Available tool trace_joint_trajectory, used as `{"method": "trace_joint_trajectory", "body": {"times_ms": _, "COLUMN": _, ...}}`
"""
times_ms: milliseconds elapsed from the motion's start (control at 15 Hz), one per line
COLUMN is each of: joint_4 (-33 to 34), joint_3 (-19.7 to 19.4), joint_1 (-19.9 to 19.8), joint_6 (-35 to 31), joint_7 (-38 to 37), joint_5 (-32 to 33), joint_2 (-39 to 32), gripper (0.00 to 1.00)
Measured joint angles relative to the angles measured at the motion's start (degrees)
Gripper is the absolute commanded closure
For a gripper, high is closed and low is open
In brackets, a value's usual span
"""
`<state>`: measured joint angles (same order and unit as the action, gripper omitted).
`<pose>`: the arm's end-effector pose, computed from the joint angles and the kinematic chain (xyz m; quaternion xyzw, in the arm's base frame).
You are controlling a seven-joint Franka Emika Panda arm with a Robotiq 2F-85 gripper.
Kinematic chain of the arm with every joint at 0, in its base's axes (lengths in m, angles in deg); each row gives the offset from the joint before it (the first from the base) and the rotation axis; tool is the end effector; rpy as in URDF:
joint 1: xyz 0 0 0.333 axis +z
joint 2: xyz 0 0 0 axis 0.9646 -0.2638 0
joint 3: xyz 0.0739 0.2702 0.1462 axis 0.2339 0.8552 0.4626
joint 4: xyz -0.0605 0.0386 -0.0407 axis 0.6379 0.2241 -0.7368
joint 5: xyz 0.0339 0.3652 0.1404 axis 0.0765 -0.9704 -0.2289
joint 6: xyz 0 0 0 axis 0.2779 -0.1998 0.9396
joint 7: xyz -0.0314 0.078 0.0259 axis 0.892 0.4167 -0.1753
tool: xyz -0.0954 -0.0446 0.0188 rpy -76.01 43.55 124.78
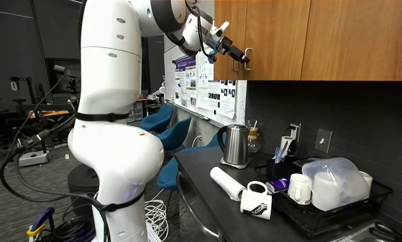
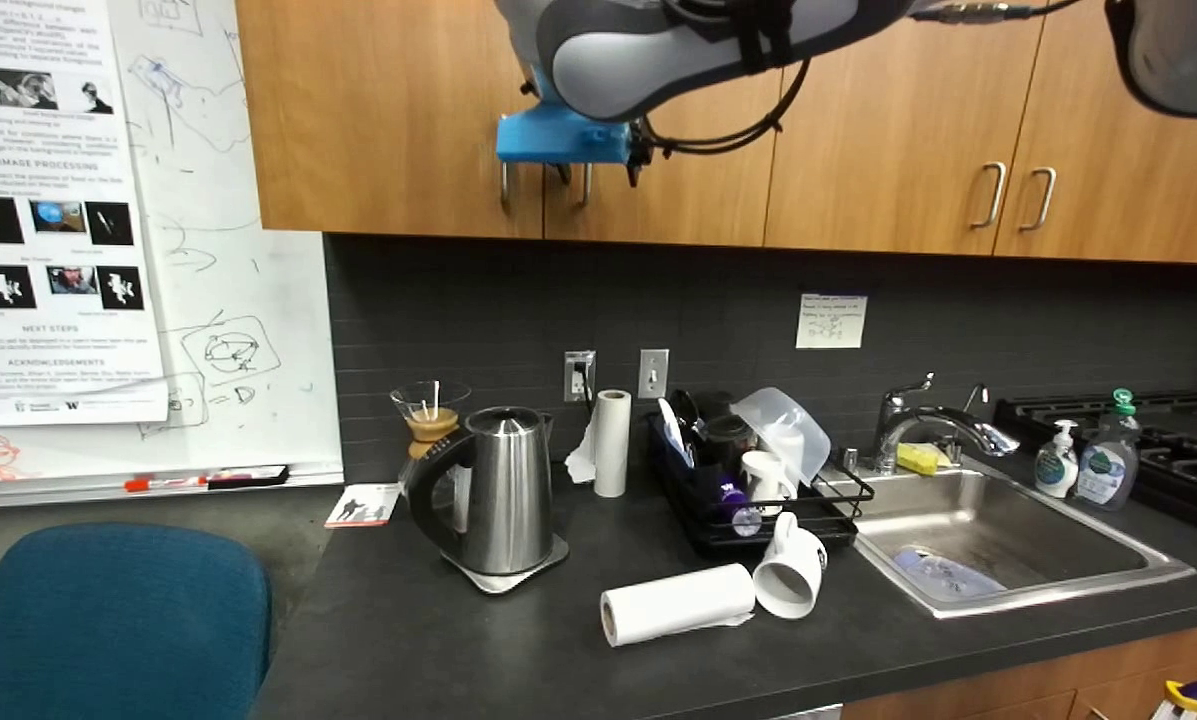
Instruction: Open the door to the cupboard
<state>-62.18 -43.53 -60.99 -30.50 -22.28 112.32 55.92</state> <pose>0.5832 0.2014 0.6554 0.8028 -0.3726 0.4255 0.1888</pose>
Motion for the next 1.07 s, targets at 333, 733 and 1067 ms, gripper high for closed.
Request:
{"method": "trace_joint_trajectory", "body": {"times_ms": 333, "joint_4": -3.6, "joint_3": -0.9, "joint_1": -0.6, "joint_6": -0.3, "joint_7": -1.1, "joint_5": -3.9, "joint_2": 2.3, "gripper": 0.00}}
{"method": "trace_joint_trajectory", "body": {"times_ms": 733, "joint_4": -3.6, "joint_3": -1.0, "joint_1": -0.6, "joint_6": -0.6, "joint_7": -1.2, "joint_5": -4.0, "joint_2": 2.3, "gripper": 0.00}}
{"method": "trace_joint_trajectory", "body": {"times_ms": 1067, "joint_4": -3.1, "joint_3": -1.7, "joint_1": -0.7, "joint_6": -3.7, "joint_7": -0.6, "joint_5": -1.9, "joint_2": 2.3, "gripper": 0.00}}
